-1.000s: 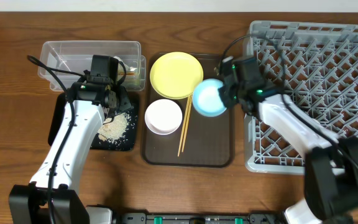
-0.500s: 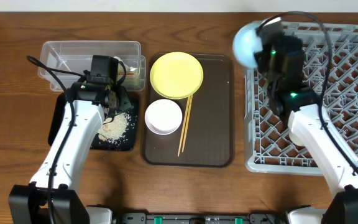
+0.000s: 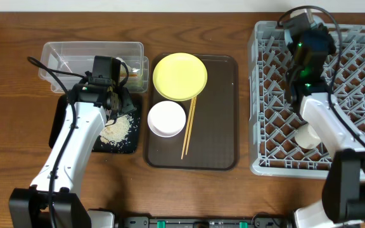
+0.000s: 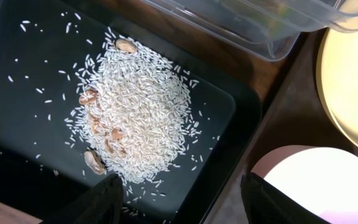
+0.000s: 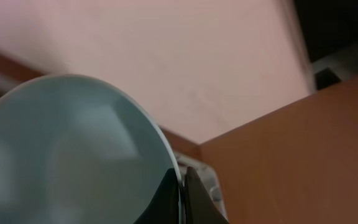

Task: Sort waste into correct bins and load items into the dishwasher rack
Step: 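Lift the light-blue bowl right and lower it into the dish rack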

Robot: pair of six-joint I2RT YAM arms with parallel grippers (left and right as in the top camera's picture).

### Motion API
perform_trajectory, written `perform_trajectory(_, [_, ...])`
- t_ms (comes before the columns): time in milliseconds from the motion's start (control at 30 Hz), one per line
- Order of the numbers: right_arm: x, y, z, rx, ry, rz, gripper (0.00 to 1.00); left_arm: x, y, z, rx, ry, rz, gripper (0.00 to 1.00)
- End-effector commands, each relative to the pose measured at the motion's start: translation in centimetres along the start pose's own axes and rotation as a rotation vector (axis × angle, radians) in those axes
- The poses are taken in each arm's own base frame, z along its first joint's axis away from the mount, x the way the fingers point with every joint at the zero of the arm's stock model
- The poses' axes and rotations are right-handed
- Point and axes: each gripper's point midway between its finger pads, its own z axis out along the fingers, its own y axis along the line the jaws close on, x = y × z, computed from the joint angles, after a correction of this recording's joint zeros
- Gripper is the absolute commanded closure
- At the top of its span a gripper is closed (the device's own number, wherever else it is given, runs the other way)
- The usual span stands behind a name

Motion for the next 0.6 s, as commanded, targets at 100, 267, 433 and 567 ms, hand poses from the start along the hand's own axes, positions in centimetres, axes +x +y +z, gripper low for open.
perform_trajectory(100, [1.8, 3.7, 1.6, -0.049, 0.045, -0.081, 0.99, -0.3, 0.2, -0.1, -0.007, -0.009, -0.007, 0.36])
perform_trajectory(267, [2.2, 6.4, 1.8, -0.09, 0.055, -0.078, 0.99, -0.3, 0.2, -0.1, -0.006, -0.009, -0.007, 0.36])
perform_trajectory(433, [1.5, 6.8, 1.6, -0.089, 0.036, -0.064, 0.99, -0.3, 0.2, -0.1, -0.006, -0.009, -0.007, 0.36])
perform_trajectory(567, [0.1, 5.6, 1.7, -0.04, -0.016, -0.018, 0.99, -0.3, 0.2, -0.1, -0.006, -0.009, -0.007, 0.36])
